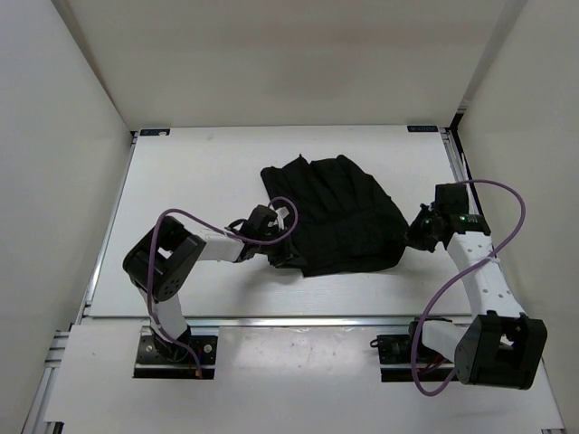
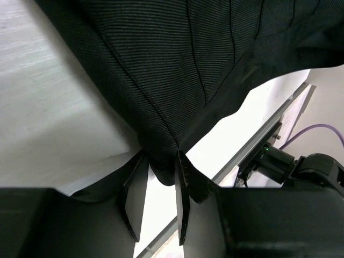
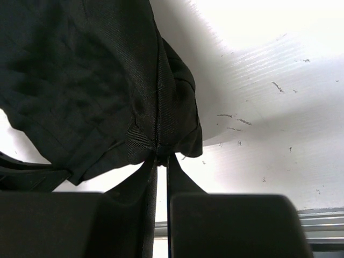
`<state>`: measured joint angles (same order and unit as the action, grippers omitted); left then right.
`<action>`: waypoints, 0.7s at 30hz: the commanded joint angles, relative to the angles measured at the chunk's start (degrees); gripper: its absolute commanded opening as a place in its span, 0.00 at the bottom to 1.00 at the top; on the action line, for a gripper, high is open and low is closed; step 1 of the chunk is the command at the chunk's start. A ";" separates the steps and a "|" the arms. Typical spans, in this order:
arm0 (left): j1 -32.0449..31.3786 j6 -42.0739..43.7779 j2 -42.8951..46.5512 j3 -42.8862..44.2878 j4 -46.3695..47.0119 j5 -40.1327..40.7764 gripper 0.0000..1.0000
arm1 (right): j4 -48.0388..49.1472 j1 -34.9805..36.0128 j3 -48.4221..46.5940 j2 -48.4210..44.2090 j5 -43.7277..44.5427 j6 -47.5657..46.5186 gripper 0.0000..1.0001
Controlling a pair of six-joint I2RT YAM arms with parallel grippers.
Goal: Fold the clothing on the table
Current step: Flatten the skirt out
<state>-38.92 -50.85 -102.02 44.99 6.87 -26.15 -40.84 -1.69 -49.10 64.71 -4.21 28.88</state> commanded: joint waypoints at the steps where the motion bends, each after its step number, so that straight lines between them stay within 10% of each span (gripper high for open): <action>1: 1.03 0.84 -0.20 -2.10 -1.08 2.43 0.38 | -1.17 -1.12 -1.26 -1.95 0.87 -0.50 0.00; 4: 1.47 1.02 0.33 -3.95 0.68 2.25 0.39 | -1.35 -1.03 -1.35 -2.31 0.43 -0.41 0.00; 6: 1.12 1.10 -0.89 -3.95 2.61 1.20 0.00 | -0.74 -0.86 -1.35 -2.39 0.52 -0.15 0.00; 21: 28.62 21.31 8.50 17.93 -26.65 15.44 0.00 | 9.11 18.39 -1.70 9.55 -18.12 0.73 0.00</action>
<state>-13.67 -37.04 -98.98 58.63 -11.35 -16.25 -34.57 15.38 -49.10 72.38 -19.00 29.41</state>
